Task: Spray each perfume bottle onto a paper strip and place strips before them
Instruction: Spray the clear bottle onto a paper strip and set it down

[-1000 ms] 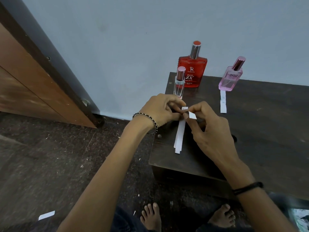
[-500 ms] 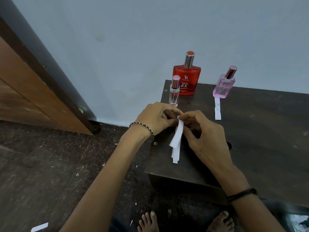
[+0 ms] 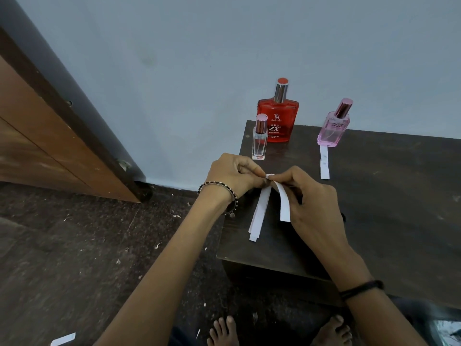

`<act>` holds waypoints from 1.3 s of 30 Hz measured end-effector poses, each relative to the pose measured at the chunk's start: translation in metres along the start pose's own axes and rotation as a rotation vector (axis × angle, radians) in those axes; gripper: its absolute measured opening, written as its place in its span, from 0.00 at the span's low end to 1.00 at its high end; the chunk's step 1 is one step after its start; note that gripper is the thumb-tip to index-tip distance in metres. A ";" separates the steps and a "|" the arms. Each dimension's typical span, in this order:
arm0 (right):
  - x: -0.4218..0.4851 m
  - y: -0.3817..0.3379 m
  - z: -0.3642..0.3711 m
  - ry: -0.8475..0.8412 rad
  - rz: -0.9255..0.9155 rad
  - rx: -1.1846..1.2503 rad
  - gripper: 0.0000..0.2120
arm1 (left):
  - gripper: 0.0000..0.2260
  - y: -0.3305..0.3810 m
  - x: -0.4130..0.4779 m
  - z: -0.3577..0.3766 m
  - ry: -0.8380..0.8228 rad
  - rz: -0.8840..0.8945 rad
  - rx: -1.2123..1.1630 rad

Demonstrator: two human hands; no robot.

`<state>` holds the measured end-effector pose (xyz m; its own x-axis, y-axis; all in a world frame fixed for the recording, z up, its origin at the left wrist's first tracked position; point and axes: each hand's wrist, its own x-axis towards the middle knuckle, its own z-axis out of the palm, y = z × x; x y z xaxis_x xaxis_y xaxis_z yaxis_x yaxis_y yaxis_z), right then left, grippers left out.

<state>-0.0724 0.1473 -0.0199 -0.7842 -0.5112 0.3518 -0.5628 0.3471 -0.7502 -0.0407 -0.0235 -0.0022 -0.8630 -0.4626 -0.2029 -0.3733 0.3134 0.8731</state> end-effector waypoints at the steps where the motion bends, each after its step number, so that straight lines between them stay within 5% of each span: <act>1: 0.000 0.000 -0.001 -0.001 -0.002 0.008 0.06 | 0.06 0.001 0.000 0.000 0.008 -0.013 -0.013; 9: -0.001 0.002 -0.010 -0.043 -0.122 -0.081 0.08 | 0.04 0.003 0.001 0.002 0.037 -0.044 0.015; 23: -0.006 0.016 -0.030 0.151 -0.335 -0.330 0.10 | 0.02 0.015 -0.009 0.002 0.120 0.113 -0.035; 39: -0.005 0.012 -0.026 0.104 -0.247 -0.208 0.13 | 0.11 0.028 -0.035 0.018 -0.220 -0.010 -0.462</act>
<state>-0.0820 0.1744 -0.0165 -0.6340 -0.5203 0.5722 -0.7719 0.3810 -0.5089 -0.0274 0.0165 0.0210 -0.9300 -0.2622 -0.2575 -0.2354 -0.1128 0.9653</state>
